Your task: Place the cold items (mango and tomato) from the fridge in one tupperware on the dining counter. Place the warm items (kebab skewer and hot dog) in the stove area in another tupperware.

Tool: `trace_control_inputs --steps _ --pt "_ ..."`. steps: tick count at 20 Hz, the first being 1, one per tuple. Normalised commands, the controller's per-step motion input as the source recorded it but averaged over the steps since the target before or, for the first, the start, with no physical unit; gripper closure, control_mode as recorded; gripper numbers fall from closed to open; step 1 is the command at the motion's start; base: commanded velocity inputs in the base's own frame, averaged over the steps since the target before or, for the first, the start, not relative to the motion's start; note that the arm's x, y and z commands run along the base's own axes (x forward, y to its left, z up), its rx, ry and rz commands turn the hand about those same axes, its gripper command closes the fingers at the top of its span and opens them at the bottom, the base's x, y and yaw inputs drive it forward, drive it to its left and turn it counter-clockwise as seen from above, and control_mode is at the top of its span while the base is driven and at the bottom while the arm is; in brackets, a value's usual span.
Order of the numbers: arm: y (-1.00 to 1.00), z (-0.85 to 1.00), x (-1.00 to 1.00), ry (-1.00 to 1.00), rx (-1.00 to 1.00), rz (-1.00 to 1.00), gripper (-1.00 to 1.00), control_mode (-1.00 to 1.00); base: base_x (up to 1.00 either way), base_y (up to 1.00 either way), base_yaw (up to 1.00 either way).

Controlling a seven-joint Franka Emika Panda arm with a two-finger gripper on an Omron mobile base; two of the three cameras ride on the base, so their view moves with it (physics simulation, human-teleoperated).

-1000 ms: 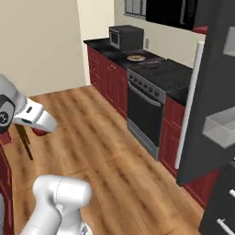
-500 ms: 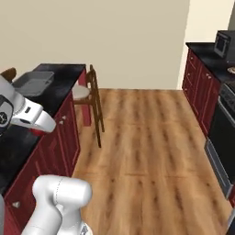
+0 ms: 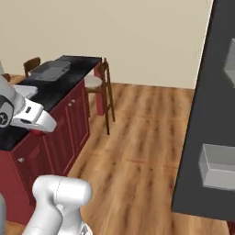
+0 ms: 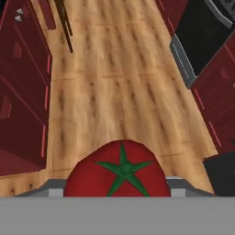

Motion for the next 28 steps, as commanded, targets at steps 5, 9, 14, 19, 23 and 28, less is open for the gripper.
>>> trace_control_inputs --steps 5,9,14,19,23,28 --pt "0.0 0.0 0.0 0.0 0.0 0.0 1.0 1.0 -0.27 0.82 0.1" --pt "0.0 0.0 0.0 0.0 0.0 0.0 1.0 1.0 0.25 1.0 0.0" --pt "0.0 0.0 0.0 0.0 0.0 0.0 1.0 1.0 0.22 1.0 0.0" --pt "0.0 0.0 0.0 0.0 0.0 0.0 1.0 1.0 0.19 1.0 -0.02" --pt "0.0 0.0 0.0 0.0 0.0 0.0 1.0 1.0 0.31 1.0 -0.14" --pt "0.0 0.0 0.0 0.0 0.0 0.0 1.0 1.0 0.43 1.0 -0.37"
